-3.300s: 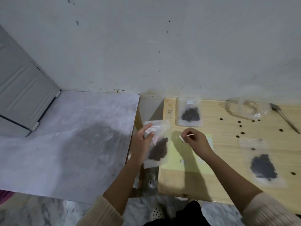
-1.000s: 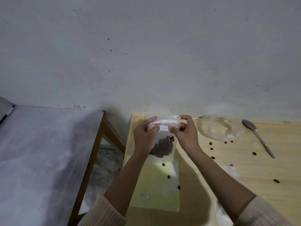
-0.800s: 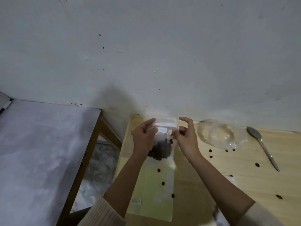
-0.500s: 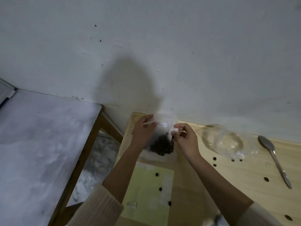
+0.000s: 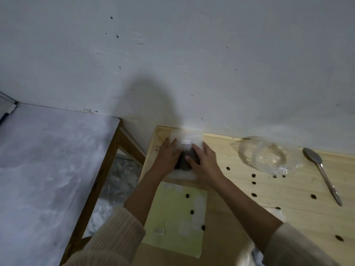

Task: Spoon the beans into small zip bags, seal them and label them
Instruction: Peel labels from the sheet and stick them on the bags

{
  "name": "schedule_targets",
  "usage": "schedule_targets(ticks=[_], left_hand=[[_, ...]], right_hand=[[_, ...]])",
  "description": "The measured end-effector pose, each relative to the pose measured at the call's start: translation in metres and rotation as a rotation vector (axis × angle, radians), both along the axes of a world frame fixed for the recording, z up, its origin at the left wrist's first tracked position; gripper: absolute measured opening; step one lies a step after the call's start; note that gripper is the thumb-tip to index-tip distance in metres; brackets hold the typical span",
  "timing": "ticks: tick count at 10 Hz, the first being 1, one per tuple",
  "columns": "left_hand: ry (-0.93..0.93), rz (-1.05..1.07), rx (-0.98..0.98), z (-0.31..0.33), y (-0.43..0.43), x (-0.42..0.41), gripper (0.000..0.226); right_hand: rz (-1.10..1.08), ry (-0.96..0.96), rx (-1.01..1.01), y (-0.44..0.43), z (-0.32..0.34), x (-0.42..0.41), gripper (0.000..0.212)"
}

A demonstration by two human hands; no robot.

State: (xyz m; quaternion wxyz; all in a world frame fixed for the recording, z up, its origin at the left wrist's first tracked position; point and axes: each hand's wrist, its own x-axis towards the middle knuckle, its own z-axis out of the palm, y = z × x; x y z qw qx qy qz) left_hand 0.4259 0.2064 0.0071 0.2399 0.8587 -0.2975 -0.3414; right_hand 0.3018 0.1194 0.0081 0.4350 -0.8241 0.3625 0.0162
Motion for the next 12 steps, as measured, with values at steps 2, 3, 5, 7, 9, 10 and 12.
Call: schedule_targets(ticks=[2, 3, 5, 7, 9, 10, 12], left_hand=[[-0.108, 0.006, -0.215, 0.031, 0.001, -0.017, 0.047], [-0.247, -0.031, -0.453, 0.039, 0.0, -0.05, 0.038], [-0.038, -0.283, -0.53, 0.022, 0.016, -0.148, 0.032], [0.089, -0.467, -0.212, -0.001, 0.053, -0.225, 0.051], [0.137, -0.547, -0.063, -0.01, 0.059, -0.246, 0.064], [0.212, -0.482, -0.093, -0.011, 0.054, -0.25, 0.061], [0.47, -0.155, -0.228, -0.003, 0.043, -0.25, 0.04]], right_hand=[[-0.203, -0.106, -0.054, 0.019, 0.033, -0.046, 0.052], [-0.329, -0.129, -0.129, 0.024, 0.041, -0.097, 0.045], [-0.629, 0.026, -0.159, 0.051, 0.031, -0.21, 0.042], [-0.645, 0.255, -0.093, 0.081, 0.007, -0.265, 0.056], [-0.613, 0.188, -0.117, 0.099, -0.007, -0.268, 0.055], [-0.684, 0.155, -0.101, 0.098, -0.011, -0.266, 0.056], [-0.971, -0.069, 0.03, 0.094, -0.008, -0.259, 0.047]])
